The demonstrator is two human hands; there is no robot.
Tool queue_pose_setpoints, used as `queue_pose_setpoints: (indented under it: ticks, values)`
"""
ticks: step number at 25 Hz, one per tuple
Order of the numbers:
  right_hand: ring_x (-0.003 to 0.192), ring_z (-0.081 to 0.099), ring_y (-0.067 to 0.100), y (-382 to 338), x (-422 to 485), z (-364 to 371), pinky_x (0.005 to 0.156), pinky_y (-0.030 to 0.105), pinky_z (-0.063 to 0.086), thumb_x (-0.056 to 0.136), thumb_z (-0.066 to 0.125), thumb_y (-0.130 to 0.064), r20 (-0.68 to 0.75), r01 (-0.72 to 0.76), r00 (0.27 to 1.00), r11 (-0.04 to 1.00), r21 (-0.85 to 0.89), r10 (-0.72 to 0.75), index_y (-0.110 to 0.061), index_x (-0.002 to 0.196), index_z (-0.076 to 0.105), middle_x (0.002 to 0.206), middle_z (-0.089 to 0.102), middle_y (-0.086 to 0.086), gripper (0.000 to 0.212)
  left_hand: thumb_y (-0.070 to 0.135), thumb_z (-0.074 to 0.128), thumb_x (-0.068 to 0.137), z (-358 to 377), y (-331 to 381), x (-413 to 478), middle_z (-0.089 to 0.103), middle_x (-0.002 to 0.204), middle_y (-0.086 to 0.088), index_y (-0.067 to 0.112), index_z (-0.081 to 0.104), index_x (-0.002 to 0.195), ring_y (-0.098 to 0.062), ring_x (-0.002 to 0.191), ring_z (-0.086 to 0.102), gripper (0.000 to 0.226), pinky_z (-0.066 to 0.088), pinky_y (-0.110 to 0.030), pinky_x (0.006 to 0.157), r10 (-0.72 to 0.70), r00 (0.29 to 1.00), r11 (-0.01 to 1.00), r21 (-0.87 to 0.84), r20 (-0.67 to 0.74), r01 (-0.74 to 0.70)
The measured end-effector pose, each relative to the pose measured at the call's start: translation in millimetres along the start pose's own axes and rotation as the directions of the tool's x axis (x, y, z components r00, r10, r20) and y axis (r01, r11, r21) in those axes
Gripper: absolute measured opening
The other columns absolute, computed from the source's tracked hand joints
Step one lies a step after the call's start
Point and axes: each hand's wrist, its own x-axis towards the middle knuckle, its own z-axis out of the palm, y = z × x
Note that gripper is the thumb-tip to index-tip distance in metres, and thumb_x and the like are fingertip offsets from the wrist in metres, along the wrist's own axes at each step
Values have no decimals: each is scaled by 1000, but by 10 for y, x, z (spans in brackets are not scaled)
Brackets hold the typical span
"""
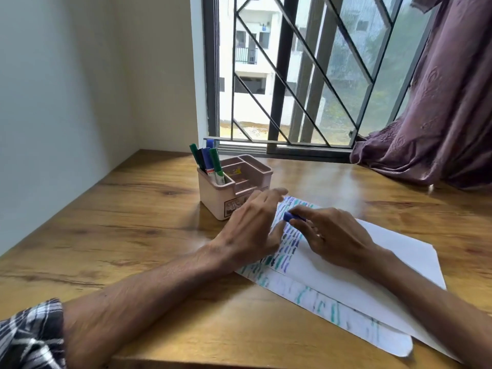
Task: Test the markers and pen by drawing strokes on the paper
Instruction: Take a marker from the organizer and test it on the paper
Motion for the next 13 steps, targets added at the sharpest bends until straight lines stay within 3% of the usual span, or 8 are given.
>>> queue_pose_setpoints:
  ticks: [4, 7, 8, 10, 13]
  values:
    - [61, 68, 29, -56, -16, -16, 55, 25, 36, 100, 64, -35, -84, 34, 996, 999, -11, -35, -35, 123, 69, 75, 75, 0, 24, 15, 62, 94, 27, 72, -11, 66, 124, -5, 16, 52, 136, -21, 110, 62, 44, 57, -41, 88, 99, 993, 995, 13, 60, -100]
    - [51, 44, 31, -98, -20, -41, 52, 24, 34, 98, 70, -31, -147, 20, 989, 1000, -7, -21, -35, 120, 72, 61, 51, -6, 23, 11, 59, 96, 31, 93, -22, 70, 119, -7, 17, 52, 139, -24, 101, 67, 43, 58, -41, 83, 108, 993, 994, 4, 45, -109]
    - [52, 37, 31, -117, -17, -52, 50, 25, 34, 97, 71, -32, -164, 28, 986, 1000, -15, -30, -35, 121, 73, 60, 53, -5, 24, 8, 59, 96, 24, 90, -24, 70, 120, -7, 17, 51, 140, -24, 101, 68, 45, 58, -41, 83, 118, 992, 993, 6, 43, -118]
    - [51, 48, 35, -120, -9, -77, 49, 27, 37, 100, 63, -43, -152, 41, 988, 999, -10, -42, -37, 125, 70, 67, 70, 1, 27, 4, 59, 95, 6, 70, -14, 70, 120, -7, 16, 52, 141, -24, 101, 68, 48, 59, -41, 81, 148, 988, 989, 11, 36, -148]
    - [57, 67, 32, -100, -4, -86, 52, 26, 33, 100, 49, -57, -135, 31, 990, 1000, -3, -32, -32, 125, 68, 75, 77, 0, 40, 8, 60, 98, -3, 45, -10, 71, 116, -7, 12, 56, 139, -22, 101, 68, 41, 59, -37, 82, 161, 986, 987, 20, 33, -162]
